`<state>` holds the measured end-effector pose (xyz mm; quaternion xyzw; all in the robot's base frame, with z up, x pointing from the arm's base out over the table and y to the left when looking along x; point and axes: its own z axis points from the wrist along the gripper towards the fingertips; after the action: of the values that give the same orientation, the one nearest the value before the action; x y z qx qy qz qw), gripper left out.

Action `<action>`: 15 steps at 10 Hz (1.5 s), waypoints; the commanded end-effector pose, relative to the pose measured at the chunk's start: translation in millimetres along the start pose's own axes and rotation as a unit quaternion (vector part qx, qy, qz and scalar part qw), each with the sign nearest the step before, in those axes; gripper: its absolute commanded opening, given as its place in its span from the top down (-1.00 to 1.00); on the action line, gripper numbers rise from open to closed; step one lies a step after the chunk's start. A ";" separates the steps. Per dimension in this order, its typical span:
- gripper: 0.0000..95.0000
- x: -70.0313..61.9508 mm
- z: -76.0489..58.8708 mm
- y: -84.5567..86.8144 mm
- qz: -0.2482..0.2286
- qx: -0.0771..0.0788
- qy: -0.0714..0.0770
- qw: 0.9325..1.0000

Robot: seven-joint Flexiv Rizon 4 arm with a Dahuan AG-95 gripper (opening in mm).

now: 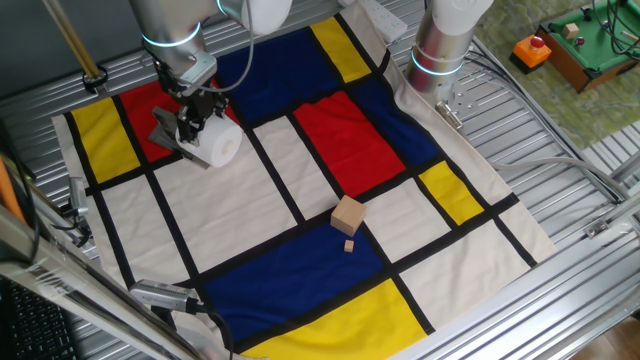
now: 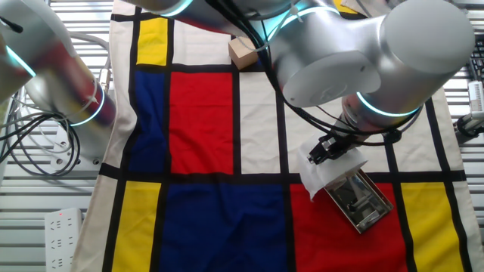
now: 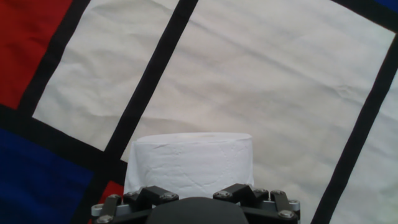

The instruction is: Put the toilet paper on its holder

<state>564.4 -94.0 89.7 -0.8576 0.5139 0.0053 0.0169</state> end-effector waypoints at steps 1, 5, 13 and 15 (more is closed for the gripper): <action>1.00 -0.2 0.2 -0.3 0.000 0.001 -0.002 1.000; 1.00 0.3 1.6 -1.4 -0.001 -0.004 0.000 1.000; 1.00 7.8 0.5 -12.2 -0.008 -0.011 0.003 1.000; 1.00 12.2 -1.8 -8.8 -0.010 -0.012 0.004 1.000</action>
<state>576.9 -102.8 92.6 -0.8630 0.5052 0.0081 0.0041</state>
